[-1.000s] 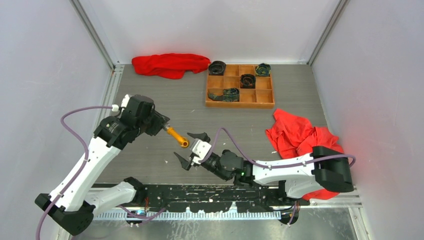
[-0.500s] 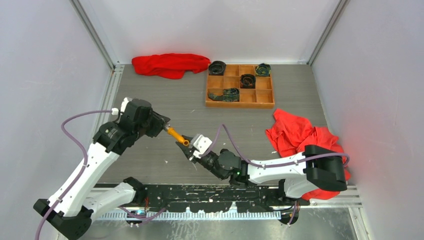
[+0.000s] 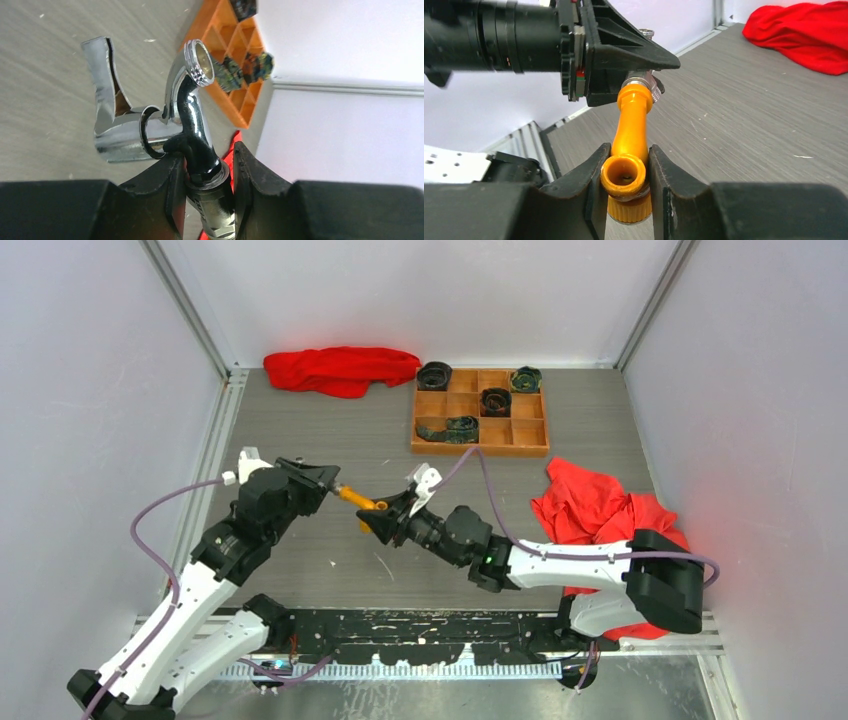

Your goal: Install the water faucets

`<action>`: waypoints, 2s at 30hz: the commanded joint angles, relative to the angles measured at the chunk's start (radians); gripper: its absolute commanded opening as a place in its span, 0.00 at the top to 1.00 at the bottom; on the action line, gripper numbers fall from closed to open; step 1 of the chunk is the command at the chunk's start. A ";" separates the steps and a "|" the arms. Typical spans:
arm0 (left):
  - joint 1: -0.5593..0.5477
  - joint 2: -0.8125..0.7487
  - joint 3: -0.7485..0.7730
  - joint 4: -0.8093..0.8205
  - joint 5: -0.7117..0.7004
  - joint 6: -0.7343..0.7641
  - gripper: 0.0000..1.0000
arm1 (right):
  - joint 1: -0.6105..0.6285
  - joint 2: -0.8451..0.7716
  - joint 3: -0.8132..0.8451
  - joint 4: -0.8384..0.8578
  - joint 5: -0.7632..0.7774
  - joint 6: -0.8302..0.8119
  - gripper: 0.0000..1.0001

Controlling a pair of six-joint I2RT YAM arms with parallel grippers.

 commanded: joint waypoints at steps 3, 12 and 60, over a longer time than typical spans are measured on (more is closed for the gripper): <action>-0.015 -0.107 -0.104 0.476 0.080 0.058 1.00 | -0.127 -0.035 0.033 0.089 -0.298 0.324 1.00; -0.019 -0.135 -0.121 0.546 0.065 0.134 1.00 | -0.192 0.033 0.034 0.216 -0.462 0.523 1.00; -0.021 -0.130 -0.033 0.347 0.107 0.196 0.03 | -0.350 0.078 -0.077 0.571 -0.334 1.047 1.00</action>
